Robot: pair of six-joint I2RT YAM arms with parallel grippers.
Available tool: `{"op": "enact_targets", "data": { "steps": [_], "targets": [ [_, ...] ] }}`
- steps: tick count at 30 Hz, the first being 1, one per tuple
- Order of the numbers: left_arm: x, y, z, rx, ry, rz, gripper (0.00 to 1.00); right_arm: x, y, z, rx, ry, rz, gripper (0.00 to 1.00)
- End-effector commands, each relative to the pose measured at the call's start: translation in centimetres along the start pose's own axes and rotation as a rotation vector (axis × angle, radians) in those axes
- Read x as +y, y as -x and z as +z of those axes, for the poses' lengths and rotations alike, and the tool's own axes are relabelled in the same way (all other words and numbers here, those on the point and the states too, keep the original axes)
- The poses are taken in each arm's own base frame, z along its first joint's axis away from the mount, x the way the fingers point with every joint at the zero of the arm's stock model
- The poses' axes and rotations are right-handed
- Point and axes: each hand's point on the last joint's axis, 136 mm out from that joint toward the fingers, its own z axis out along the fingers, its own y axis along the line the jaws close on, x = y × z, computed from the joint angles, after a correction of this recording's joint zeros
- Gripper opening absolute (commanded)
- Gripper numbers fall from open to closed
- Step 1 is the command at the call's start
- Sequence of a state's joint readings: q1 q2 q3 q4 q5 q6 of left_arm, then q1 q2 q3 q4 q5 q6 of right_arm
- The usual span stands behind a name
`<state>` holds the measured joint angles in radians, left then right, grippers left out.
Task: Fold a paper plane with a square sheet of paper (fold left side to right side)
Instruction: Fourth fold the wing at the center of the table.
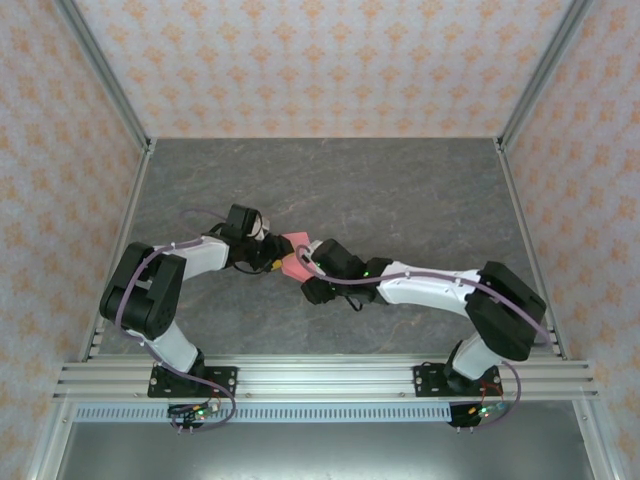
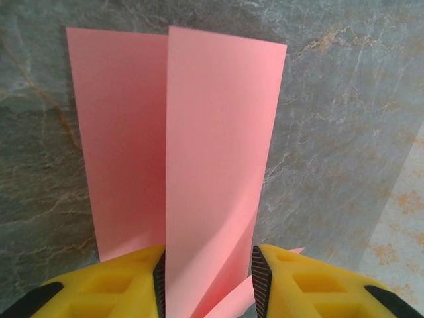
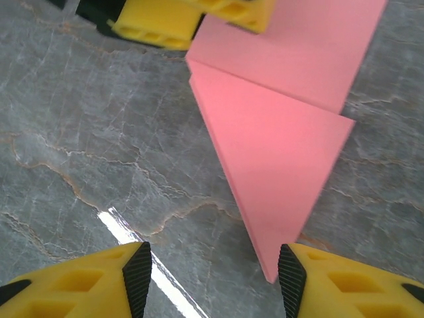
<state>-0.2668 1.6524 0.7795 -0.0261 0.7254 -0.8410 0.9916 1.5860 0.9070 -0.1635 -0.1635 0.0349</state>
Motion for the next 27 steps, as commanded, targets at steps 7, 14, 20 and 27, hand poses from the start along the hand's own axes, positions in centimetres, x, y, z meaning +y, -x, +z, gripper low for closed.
{"op": "enact_targets", "data": {
  "steps": [7,14,20,27],
  "targets": [
    [-2.7,0.8,-0.9,-0.028,-0.045,0.020,0.39,-0.3,1.7,2.4,-0.010,-0.106,-0.084,0.50],
    [-2.9,0.9,-1.1,-0.032,-0.041,0.015,0.39,-1.1,1.5,3.8,0.023,-0.163,-0.106,0.48],
    [-3.0,1.0,-1.0,-0.031,-0.042,0.012,0.40,-1.8,1.5,4.6,0.039,-0.211,-0.120,0.47],
    [-3.0,0.9,-1.3,-0.032,-0.038,0.011,0.40,-2.5,1.5,5.1,0.053,-0.254,-0.126,0.43]
  ]
}}
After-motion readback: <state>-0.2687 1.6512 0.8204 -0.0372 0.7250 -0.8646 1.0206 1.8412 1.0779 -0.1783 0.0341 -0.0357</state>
